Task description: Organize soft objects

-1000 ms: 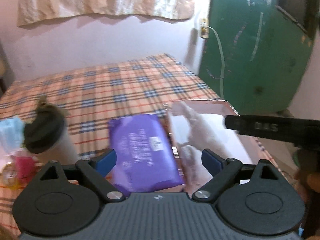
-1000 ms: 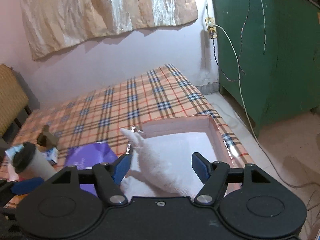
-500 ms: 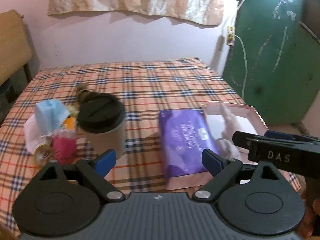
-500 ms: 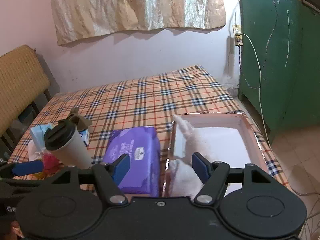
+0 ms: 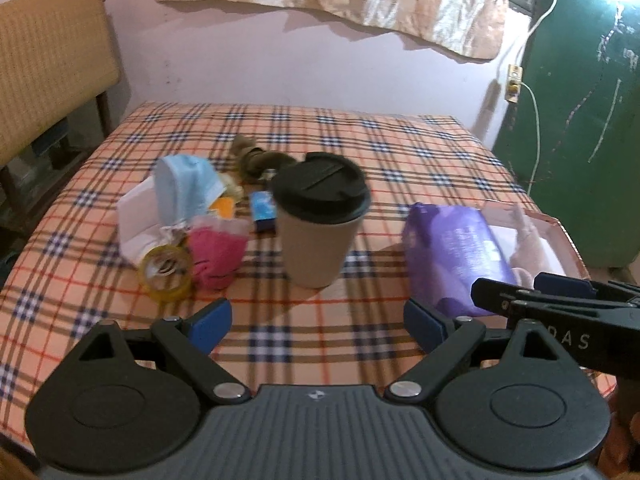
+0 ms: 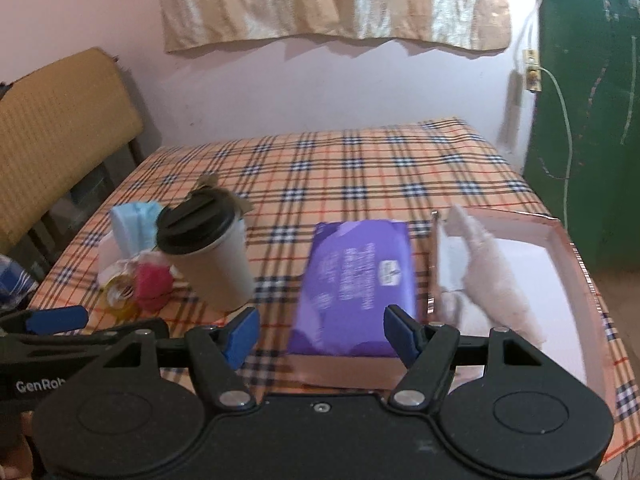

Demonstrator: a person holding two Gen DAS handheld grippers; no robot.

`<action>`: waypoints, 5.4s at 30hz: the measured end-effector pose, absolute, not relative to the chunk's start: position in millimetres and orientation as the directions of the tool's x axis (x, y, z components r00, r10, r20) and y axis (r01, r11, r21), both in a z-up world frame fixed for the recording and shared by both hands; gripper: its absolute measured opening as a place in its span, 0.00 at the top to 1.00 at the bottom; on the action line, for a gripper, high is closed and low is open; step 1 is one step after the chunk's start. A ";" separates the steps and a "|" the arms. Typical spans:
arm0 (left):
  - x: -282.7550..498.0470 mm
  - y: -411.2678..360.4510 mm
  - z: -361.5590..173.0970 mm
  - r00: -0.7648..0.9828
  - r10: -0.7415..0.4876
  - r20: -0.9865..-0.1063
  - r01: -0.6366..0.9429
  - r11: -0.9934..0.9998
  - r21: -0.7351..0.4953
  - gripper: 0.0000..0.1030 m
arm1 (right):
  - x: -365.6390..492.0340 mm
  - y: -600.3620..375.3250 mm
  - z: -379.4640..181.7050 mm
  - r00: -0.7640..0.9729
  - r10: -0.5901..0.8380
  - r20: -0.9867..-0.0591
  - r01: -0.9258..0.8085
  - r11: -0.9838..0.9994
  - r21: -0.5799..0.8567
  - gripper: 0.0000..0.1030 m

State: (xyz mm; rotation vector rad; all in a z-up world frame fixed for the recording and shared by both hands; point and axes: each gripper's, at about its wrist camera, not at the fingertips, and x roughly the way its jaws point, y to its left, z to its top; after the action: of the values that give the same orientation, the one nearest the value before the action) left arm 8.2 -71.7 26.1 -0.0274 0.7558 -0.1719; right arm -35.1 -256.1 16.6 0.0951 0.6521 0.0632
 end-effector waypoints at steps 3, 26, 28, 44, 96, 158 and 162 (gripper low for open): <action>5.6 -58.4 22.5 0.714 -0.155 -0.683 0.122 0.988 -0.097 0.07 | -35.1 -239.6 13.5 0.790 0.106 -0.603 -0.056 0.993 0.101 0.21; 9.2 55.6 -11.3 0.696 -0.054 -0.716 -0.099 0.980 -0.170 0.07 | -32.1 -152.9 -17.5 0.740 0.274 -0.614 -0.256 0.959 0.120 0.21; 16.6 60.0 -15.0 0.698 -0.041 -0.715 -0.112 0.980 -0.166 0.07 | -30.7 -153.1 -19.8 0.735 0.273 -0.620 -0.252 0.960 0.123 0.22; 91.4 67.5 -46.1 0.694 0.028 -0.720 -0.163 0.979 -0.119 0.07 | -15.3 -160.4 -38.2 0.707 0.266 -0.655 -0.229 0.963 0.144 0.22; 41.9 100.0 -61.4 0.787 -0.018 -0.617 -0.035 0.997 -0.073 0.40 | 67.7 -55.6 -69.2 0.767 0.178 -0.617 -0.145 0.984 0.105 0.21; -5.9 43.5 26.1 0.797 0.002 -0.604 -0.068 0.994 -0.086 0.41 | -54.1 -133.8 13.6 0.787 0.303 -0.537 -0.347 0.938 0.020 0.63; -6.5 33.7 28.2 0.798 -0.010 -0.602 -0.049 0.995 -0.082 0.41 | -56.5 -142.9 16.4 0.795 0.292 -0.531 -0.335 0.942 0.017 0.63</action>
State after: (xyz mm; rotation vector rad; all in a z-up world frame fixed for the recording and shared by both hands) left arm -6.5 33.7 28.2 -0.0950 0.6460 0.0206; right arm -56.5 -142.9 16.4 -0.0795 0.5574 0.3374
